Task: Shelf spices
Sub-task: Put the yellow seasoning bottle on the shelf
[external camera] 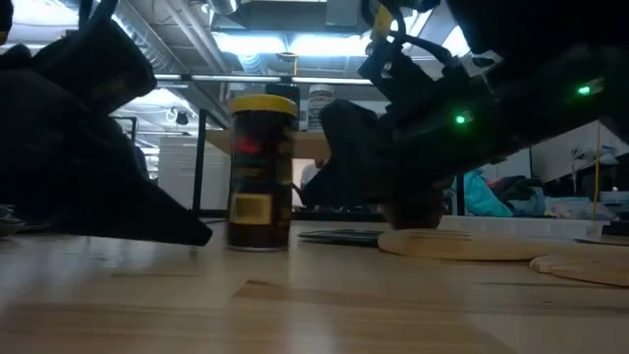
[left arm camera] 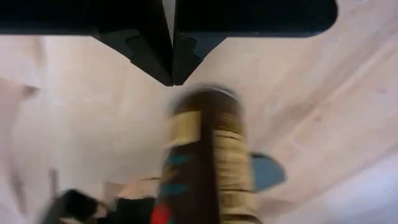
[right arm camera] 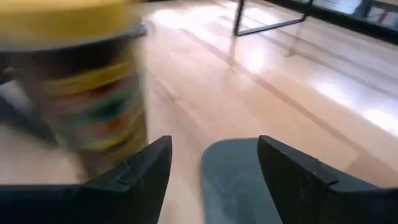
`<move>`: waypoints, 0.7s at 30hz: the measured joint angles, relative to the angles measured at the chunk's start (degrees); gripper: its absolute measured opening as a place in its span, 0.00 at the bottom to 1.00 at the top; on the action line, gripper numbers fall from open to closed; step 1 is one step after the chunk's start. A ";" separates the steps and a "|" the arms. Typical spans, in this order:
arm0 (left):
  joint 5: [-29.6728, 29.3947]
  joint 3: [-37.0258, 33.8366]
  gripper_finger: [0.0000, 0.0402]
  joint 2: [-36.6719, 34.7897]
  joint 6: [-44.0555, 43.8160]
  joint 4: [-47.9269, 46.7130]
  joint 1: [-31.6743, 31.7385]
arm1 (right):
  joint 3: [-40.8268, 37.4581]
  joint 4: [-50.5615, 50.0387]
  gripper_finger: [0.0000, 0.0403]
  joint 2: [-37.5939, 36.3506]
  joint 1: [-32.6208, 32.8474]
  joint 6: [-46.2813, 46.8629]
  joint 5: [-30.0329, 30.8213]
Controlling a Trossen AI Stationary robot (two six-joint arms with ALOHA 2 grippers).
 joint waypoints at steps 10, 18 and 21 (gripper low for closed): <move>-4.04 -0.04 0.01 0.00 0.35 -0.40 0.18 | 0.00 0.16 0.60 0.00 0.17 0.01 -7.98; -9.63 -0.08 0.01 0.00 3.72 -0.34 0.21 | 0.00 0.23 0.60 0.00 0.20 0.27 -9.31; -12.52 -0.08 0.01 0.00 4.47 -0.33 0.25 | 0.00 0.43 0.60 0.00 0.22 0.67 -10.68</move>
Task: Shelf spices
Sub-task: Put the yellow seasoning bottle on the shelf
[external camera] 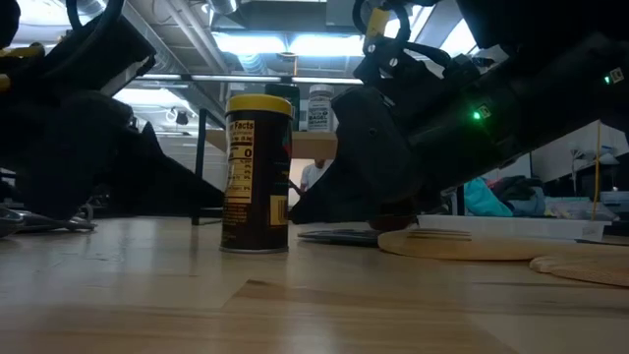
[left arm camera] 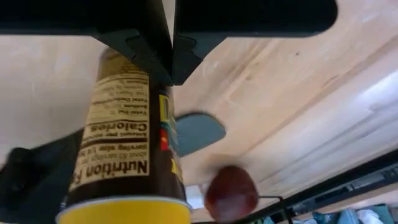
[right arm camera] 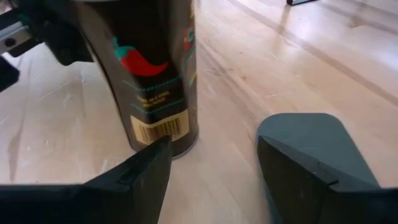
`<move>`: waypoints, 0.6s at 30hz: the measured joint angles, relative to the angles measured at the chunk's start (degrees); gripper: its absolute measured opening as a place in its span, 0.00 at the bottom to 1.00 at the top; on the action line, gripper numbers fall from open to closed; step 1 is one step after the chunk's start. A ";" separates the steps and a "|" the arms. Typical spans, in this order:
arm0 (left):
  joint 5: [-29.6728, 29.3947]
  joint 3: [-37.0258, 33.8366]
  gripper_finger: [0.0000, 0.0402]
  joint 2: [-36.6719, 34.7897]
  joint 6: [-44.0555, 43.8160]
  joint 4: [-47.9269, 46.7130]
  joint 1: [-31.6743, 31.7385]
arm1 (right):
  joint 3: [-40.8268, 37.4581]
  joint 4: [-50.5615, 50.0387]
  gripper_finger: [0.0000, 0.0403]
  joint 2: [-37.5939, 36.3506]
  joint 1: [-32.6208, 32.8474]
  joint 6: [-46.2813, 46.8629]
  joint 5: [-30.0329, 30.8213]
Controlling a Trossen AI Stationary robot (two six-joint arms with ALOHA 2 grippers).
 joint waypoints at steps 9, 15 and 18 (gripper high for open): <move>3.12 0.00 0.01 0.00 -3.15 0.11 -0.02 | 0.02 0.60 0.60 0.00 -0.08 -0.51 0.84; 6.31 -0.02 0.01 0.02 -3.03 2.88 -0.13 | 0.02 1.10 0.60 0.00 -0.10 -0.87 5.43; 7.44 -0.02 0.01 0.02 -3.04 4.31 -0.13 | 0.09 1.20 0.60 0.00 -0.44 -0.98 8.13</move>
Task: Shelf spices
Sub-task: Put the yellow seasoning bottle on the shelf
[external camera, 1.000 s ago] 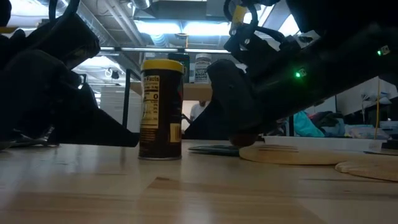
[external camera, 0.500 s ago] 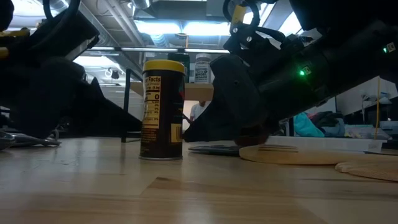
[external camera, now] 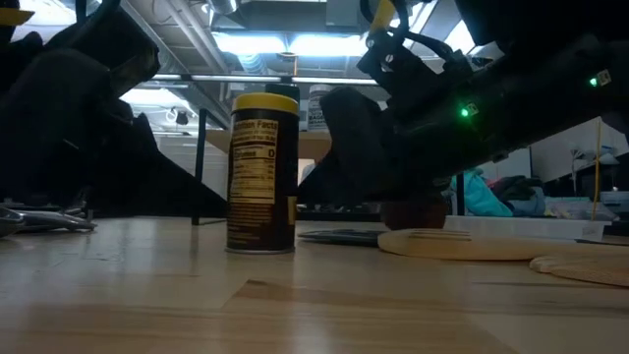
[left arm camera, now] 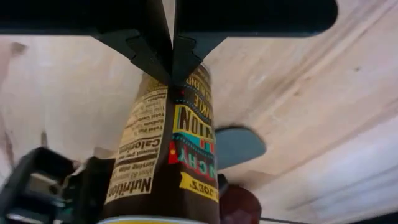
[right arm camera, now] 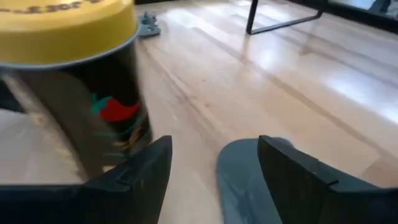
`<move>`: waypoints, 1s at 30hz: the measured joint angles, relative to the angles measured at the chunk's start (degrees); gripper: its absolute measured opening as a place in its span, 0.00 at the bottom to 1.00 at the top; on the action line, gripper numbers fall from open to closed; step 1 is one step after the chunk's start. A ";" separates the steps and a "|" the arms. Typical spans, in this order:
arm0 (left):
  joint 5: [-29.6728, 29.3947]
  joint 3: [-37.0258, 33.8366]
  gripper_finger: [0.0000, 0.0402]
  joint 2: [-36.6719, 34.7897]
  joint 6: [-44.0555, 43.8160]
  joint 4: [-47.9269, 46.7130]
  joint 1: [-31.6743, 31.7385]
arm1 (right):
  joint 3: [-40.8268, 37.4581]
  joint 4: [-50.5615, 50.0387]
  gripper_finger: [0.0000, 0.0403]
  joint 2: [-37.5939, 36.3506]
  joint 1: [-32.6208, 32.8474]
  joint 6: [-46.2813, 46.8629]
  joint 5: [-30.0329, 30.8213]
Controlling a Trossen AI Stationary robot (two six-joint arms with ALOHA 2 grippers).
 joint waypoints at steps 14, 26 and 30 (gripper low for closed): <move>-5.34 0.00 0.01 0.02 2.55 -1.76 -0.63 | 0.00 -2.84 0.60 0.00 1.47 -1.90 2.95; -2.17 0.02 0.01 0.04 1.07 1.06 -1.05 | 0.00 -1.79 0.60 0.00 2.21 -1.86 2.83; -0.57 0.02 0.01 0.04 0.48 1.69 -1.09 | 0.00 -1.77 0.60 0.00 1.47 -1.86 2.62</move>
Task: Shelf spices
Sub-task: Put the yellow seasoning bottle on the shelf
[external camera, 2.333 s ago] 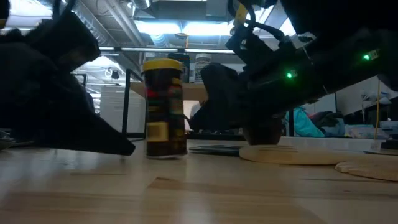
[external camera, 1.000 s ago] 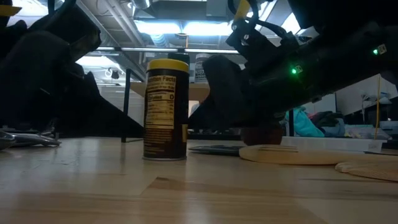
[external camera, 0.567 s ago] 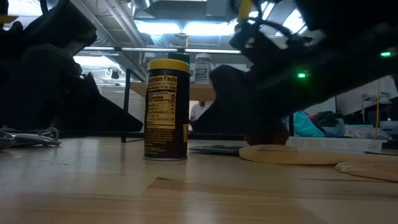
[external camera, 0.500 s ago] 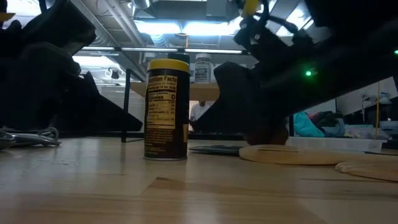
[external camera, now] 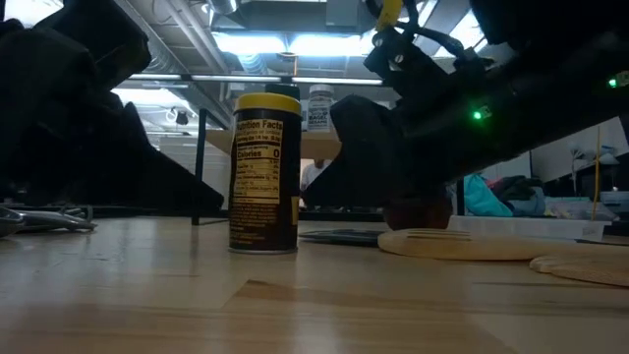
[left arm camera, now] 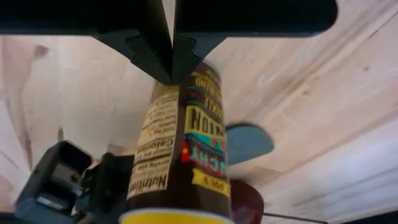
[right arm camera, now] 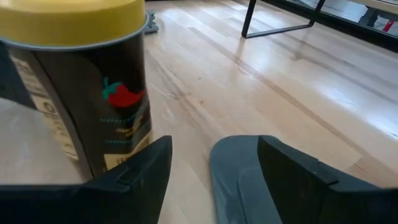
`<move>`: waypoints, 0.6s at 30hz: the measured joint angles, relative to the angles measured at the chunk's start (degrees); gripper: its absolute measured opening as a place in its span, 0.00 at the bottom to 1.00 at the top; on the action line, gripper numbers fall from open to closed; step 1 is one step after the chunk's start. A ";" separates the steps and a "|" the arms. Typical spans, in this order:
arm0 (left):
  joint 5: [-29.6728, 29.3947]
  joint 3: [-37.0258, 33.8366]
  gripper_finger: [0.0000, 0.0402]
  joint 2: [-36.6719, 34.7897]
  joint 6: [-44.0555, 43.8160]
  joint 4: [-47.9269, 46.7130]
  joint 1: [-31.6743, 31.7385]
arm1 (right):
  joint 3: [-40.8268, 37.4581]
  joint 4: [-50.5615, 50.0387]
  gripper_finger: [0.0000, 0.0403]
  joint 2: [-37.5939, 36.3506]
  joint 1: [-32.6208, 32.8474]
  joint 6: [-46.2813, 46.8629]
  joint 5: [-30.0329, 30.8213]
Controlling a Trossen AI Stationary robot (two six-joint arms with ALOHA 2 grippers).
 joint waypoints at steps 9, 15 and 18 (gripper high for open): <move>2.36 2.02 0.01 0.00 4.29 0.54 0.16 | -0.02 2.67 0.60 0.00 -1.14 0.26 -5.35; 2.40 2.49 0.01 0.00 5.75 -0.02 1.32 | -0.04 3.61 0.60 0.00 -1.03 0.37 -5.83; 2.64 2.49 0.01 0.00 6.85 -0.04 1.96 | -0.04 3.67 0.60 0.00 -1.05 0.99 -7.27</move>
